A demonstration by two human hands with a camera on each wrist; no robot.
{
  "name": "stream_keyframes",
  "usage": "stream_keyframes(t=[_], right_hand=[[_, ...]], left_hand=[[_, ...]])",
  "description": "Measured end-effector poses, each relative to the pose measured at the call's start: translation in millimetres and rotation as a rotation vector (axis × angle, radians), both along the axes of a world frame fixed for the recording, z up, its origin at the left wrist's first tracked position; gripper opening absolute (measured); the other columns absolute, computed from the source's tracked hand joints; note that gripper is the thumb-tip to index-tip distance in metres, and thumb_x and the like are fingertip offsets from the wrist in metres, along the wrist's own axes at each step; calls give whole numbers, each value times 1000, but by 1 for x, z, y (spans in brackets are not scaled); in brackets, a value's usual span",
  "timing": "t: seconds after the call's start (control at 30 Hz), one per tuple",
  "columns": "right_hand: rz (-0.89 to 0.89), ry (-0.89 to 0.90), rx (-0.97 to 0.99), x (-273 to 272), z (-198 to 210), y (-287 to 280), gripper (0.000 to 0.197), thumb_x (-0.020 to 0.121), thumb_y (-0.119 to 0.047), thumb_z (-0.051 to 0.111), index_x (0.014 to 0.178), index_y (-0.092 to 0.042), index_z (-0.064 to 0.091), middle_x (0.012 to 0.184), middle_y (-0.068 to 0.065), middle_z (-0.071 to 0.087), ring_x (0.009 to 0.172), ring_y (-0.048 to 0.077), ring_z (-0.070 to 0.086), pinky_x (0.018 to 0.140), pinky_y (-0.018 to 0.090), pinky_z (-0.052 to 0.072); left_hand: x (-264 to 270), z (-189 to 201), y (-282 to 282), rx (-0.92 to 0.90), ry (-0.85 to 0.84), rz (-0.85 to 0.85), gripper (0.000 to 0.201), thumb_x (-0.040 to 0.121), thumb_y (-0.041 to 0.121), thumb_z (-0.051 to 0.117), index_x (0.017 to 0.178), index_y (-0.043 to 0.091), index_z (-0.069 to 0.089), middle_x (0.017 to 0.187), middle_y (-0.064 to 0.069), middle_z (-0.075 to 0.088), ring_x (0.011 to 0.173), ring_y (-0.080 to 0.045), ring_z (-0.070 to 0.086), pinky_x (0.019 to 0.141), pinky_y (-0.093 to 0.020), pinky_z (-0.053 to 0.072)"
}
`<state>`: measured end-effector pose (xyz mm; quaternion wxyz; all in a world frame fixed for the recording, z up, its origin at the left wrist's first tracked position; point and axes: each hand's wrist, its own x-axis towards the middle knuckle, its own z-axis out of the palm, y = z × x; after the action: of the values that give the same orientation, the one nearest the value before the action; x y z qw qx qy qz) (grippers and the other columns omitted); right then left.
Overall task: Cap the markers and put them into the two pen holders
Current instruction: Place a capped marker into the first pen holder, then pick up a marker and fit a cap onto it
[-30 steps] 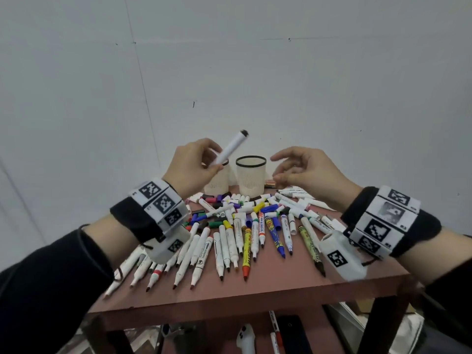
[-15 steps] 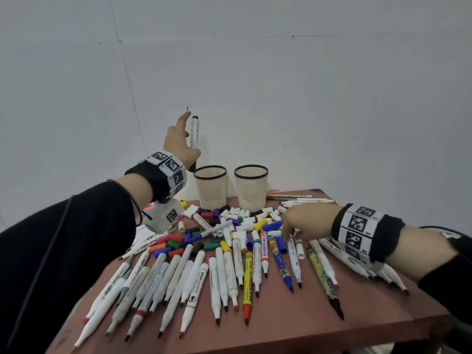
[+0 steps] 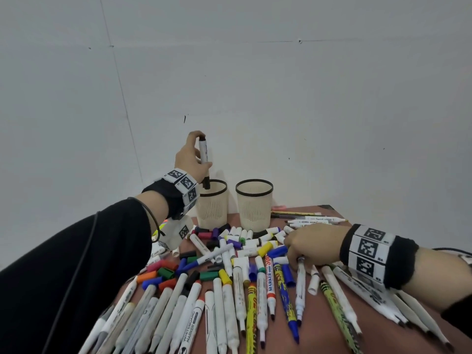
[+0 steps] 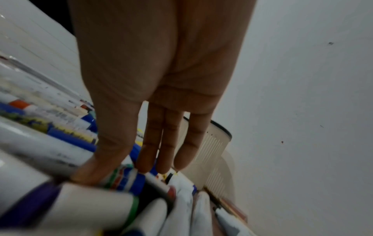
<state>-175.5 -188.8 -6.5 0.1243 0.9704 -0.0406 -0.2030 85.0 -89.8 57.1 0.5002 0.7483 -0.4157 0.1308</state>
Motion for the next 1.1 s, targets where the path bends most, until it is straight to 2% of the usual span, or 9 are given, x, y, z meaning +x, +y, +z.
stream_keyframes(t=[0.1,0.2,0.3,0.4,0.53,0.67,0.8,0.93,1.1], right_hand=[[-22,-54,39,-3,9,-4,29,91,-12,56,115,-26,64,117,-4,54,108,15,50,82,27,43],[-33,-190,106,-10,23,-5,22,92,-14,55,109,-26,64,108,-8,61,99,12,55,85,30,47],[-55,-330,195,-19,40,-3,21,93,-13,55,108,-23,66,103,-6,62,92,10,54,84,24,44],[-68,-517,284,-33,58,1,23,90,-13,59,105,-27,70,97,-6,61,86,7,54,80,21,42],[-123,-823,454,-51,72,10,26,83,-10,69,94,-33,71,88,-6,64,82,6,57,78,17,46],[-274,-1068,681,-63,73,26,28,80,-9,72,93,-34,69,87,-4,67,76,6,61,76,17,49],[-408,-1252,1037,-73,64,39,26,79,-2,72,95,-22,72,85,3,67,73,8,62,73,15,52],[-477,-1330,1313,-86,54,51,20,81,2,67,95,-10,71,82,-3,71,76,6,66,72,14,53],[-532,-1399,1497,-101,39,64,15,84,-1,62,96,-7,69,79,-2,71,71,8,65,67,15,52]], left_hand=[[8,-3,-2,-15,11,79,34,82,12,66,109,23,49,86,1,60,76,-21,61,62,-27,45],[16,-6,-2,122,37,103,24,81,16,69,101,22,56,92,-5,66,82,-23,64,68,-29,46],[17,-12,2,285,14,114,19,84,20,68,102,21,62,96,-5,66,79,-20,60,66,-26,40],[16,-19,6,321,66,87,19,83,21,70,102,23,67,99,-3,64,80,-18,58,65,-24,41],[7,-22,8,366,108,47,22,84,22,69,106,19,71,91,-1,67,81,-14,58,60,-20,41],[-14,-17,11,428,-46,49,28,86,21,66,114,21,65,113,-1,66,104,-17,60,84,-25,45],[-59,-19,12,432,-174,-167,23,85,16,65,108,21,68,108,3,67,100,-10,60,85,-20,43],[-108,-29,15,700,-203,-476,18,86,18,66,103,25,69,95,10,68,92,-4,61,83,-21,48],[-152,-48,5,943,-352,-676,21,84,13,68,104,13,72,93,5,67,80,-5,54,71,-16,40]])
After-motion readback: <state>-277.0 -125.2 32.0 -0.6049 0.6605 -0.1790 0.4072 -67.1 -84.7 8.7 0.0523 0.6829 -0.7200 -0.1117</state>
